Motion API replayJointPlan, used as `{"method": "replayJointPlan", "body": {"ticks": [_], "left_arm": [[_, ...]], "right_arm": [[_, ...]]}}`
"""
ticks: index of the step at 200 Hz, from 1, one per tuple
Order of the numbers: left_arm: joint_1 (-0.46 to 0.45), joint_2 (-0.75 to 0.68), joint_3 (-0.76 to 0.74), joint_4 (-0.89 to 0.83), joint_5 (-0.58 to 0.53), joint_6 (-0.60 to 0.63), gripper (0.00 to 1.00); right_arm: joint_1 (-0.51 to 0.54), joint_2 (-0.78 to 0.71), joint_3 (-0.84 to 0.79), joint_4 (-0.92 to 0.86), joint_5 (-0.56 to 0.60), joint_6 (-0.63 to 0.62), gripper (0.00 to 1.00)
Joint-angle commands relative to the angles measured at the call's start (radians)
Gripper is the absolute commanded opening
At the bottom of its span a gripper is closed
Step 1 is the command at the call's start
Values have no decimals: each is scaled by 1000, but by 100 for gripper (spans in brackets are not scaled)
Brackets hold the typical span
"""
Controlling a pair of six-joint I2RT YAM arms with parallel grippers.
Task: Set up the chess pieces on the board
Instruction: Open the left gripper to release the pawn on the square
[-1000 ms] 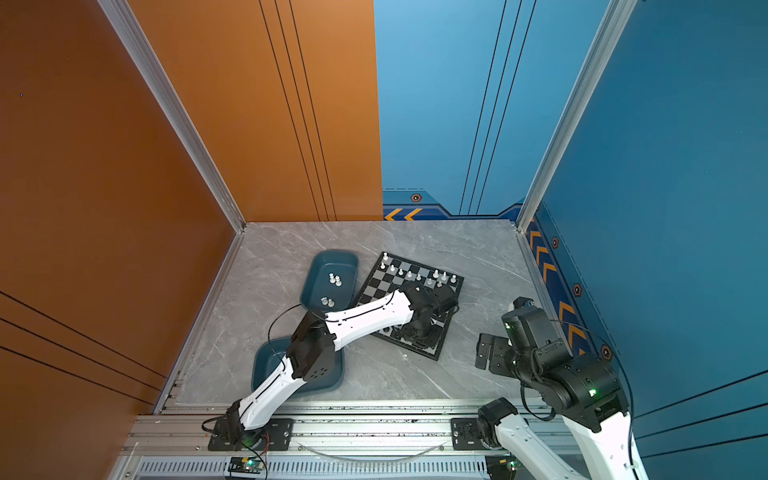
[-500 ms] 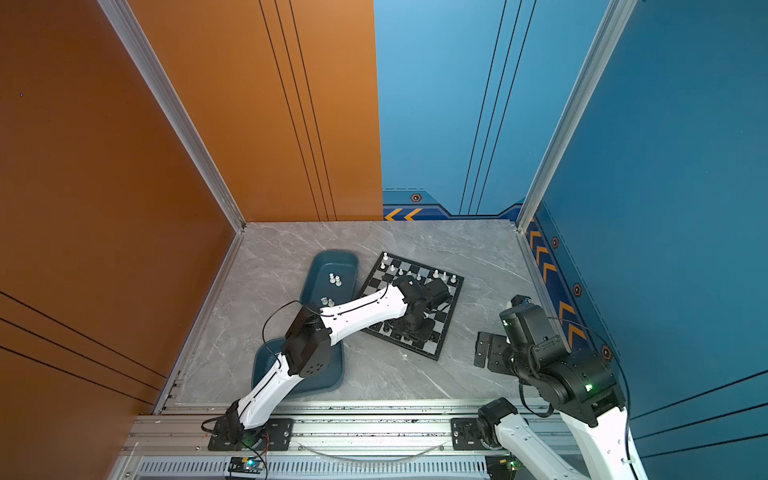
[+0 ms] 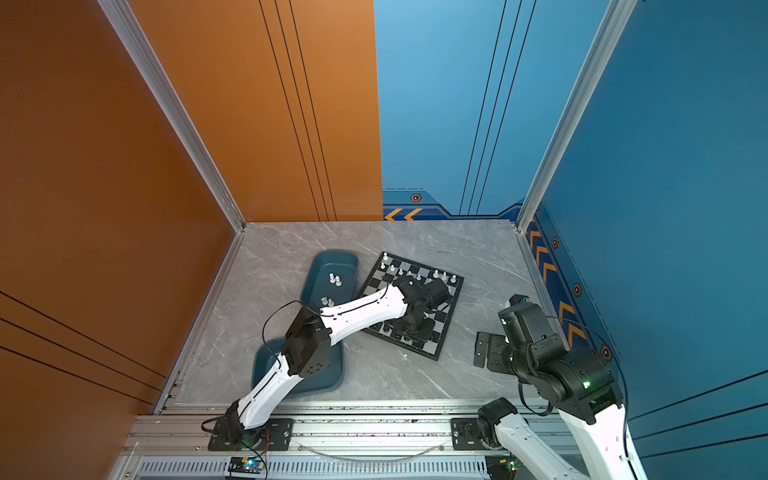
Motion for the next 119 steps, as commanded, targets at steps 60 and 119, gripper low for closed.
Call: {"method": "replayJointPlan", "body": {"ticks": [60, 119], "left_arm": [[-17, -51, -22, -22, 26, -18, 9], [-19, -55, -7, -22, 15, -13, 34]], "right_arm": [[-11, 7, -19, 41, -7, -17, 100], [-13, 8, -17, 42, -7, -18, 100]]}}
